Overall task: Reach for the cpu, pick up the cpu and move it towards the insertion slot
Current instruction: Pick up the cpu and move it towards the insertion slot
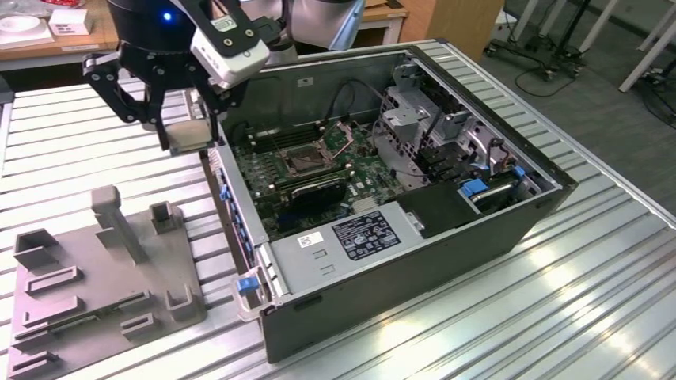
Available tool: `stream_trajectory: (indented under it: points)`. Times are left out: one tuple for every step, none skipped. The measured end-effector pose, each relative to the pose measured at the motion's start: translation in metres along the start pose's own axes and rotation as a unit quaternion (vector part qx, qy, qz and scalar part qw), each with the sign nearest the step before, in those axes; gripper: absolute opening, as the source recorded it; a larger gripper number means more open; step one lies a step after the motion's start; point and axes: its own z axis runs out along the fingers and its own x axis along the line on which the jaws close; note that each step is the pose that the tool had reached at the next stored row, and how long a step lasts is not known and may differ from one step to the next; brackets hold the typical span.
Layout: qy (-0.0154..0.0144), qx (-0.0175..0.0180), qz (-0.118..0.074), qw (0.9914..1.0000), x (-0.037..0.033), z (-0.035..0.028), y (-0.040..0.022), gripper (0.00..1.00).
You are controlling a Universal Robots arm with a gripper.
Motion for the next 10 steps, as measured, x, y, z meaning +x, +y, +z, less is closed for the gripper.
stream_trajectory:
  points:
    - [0.0,0.0,0.0,1.0,-0.0007,0.0,0.0,0.54]
    - [0.0,0.0,0.0,1.0,-0.0014,0.0,0.0,0.54]
    - [0.0,0.0,0.0,1.0,-0.002,0.0,0.0,0.54]
    - [0.0,0.0,0.0,1.0,-0.0026,0.0,0.0,0.54]
    - [0.0,0.0,0.0,1.0,-0.0031,0.0,0.0,0.54]
    - [0.0,0.0,0.0,1.0,-0.0036,-0.0001,0.0001,0.54]
    - [0.0,0.0,0.0,1.0,-0.0043,-0.0001,0.0001,0.54]
    - [0.0,0.0,0.0,1.0,-0.0049,-0.0001,0.0001,0.54]
    - [0.0,0.0,0.0,1.0,-0.0056,-0.0001,0.0001,0.54]
    - [0.0,0.0,0.0,1.0,-0.0062,-0.0001,0.0001,0.54]
